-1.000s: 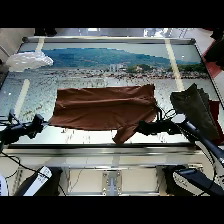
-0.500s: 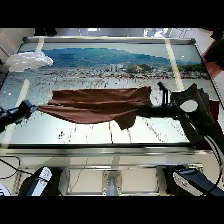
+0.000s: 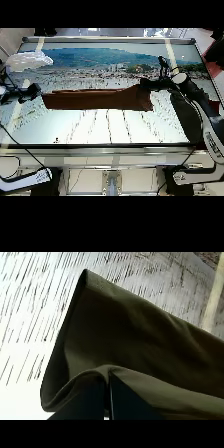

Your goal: Fold the shirts.

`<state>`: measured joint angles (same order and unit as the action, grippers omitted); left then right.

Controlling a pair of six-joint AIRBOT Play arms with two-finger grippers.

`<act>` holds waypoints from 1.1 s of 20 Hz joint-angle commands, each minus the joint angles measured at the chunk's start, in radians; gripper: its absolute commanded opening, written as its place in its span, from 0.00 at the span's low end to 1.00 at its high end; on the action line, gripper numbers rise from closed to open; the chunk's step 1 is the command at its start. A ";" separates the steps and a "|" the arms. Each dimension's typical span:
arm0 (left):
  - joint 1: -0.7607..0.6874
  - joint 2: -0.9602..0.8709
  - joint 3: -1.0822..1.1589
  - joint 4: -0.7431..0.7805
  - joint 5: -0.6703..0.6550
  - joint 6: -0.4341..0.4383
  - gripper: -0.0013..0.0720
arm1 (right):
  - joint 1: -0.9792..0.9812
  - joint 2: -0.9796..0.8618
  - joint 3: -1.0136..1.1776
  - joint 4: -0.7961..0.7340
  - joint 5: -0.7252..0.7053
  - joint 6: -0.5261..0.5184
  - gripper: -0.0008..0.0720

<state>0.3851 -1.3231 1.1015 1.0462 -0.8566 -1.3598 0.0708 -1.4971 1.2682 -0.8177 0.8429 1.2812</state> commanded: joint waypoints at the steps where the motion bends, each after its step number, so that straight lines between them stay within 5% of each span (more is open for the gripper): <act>1: -0.073 -0.198 0.167 0.140 0.018 -0.051 0.03 | -0.021 -0.187 0.164 -0.025 -0.027 0.020 0.03; 14: -0.193 -0.382 0.242 0.158 0.240 -0.103 0.04 | -0.021 -0.369 0.242 -0.047 -0.007 0.020 0.03; 15: -0.193 -0.379 0.242 0.158 0.239 -0.103 0.17 | -0.021 -0.369 0.242 -0.053 0.002 0.024 0.03; 17: -0.193 -0.372 0.242 0.157 0.224 -0.104 0.60 | -0.021 -0.367 0.242 -0.058 0.025 0.027 0.04; 18: -0.193 -0.366 0.243 0.156 0.205 -0.103 0.72 | -0.021 -0.364 0.243 -0.058 0.036 0.027 0.13; 20: -0.190 -0.343 0.243 0.158 0.166 -0.103 0.72 | -0.024 -0.342 0.258 -0.060 0.072 0.027 0.47; 22: -0.177 -0.294 0.243 0.158 0.153 -0.102 0.71 | -0.042 -0.293 0.307 -0.089 0.152 0.027 0.48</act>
<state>0.1974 -1.6600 1.3434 1.2030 -0.6746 -1.4605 0.0414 -1.8294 1.5379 -0.8803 0.9100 1.3071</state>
